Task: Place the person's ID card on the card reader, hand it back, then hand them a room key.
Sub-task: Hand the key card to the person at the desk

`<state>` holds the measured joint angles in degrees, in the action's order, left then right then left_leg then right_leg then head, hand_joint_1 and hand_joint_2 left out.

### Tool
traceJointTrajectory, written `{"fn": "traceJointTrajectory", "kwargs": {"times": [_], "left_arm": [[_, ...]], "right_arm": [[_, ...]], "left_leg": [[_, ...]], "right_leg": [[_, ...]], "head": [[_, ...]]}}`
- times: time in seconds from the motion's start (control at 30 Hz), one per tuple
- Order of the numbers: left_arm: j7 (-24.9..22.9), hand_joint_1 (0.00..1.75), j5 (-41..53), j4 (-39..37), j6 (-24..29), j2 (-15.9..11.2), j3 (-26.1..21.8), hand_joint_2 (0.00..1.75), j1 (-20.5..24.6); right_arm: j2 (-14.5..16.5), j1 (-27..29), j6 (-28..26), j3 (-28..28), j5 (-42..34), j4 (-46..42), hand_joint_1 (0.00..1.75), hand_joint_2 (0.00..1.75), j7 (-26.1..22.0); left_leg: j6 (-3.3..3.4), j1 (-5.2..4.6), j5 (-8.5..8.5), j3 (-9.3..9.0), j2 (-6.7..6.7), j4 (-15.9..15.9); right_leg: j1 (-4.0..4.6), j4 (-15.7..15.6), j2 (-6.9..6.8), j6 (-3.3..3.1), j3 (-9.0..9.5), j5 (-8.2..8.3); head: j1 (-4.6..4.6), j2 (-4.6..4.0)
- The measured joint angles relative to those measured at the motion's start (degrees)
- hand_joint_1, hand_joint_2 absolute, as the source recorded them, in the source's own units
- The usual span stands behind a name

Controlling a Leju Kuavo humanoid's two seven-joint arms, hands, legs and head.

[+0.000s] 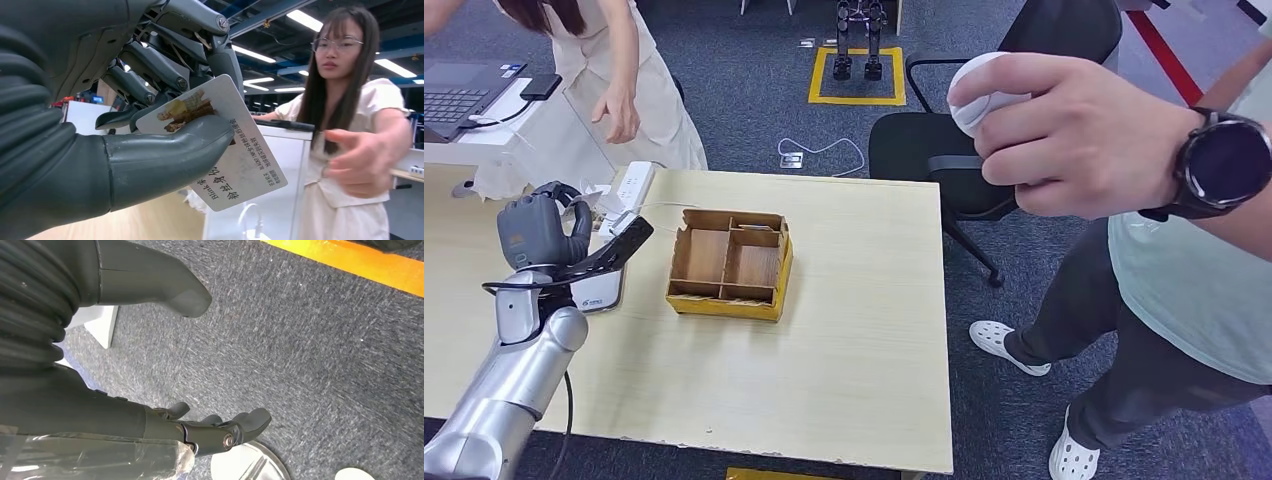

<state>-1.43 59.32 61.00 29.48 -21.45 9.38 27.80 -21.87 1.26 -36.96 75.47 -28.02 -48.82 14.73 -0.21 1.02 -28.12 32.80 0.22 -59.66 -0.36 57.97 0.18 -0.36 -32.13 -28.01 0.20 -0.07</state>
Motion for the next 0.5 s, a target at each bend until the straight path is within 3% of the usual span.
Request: {"fn": "traceJointTrajectory", "kwargs": {"times": [0.5], "left_arm": [[1.79,1.75,-2.17,-0.11,-4.1,-0.62,4.75,1.75,5.24]], "right_arm": [[0.28,-1.04,1.45,0.04,1.2,1.16,0.0,1.75,-0.15]], "left_leg": [[0.03,0.0,0.03,0.08,0.02,-0.01]], "right_leg": [[0.0,0.0,0.03,0.0,-0.06,0.01]], "head": [[0.01,0.0]]}}
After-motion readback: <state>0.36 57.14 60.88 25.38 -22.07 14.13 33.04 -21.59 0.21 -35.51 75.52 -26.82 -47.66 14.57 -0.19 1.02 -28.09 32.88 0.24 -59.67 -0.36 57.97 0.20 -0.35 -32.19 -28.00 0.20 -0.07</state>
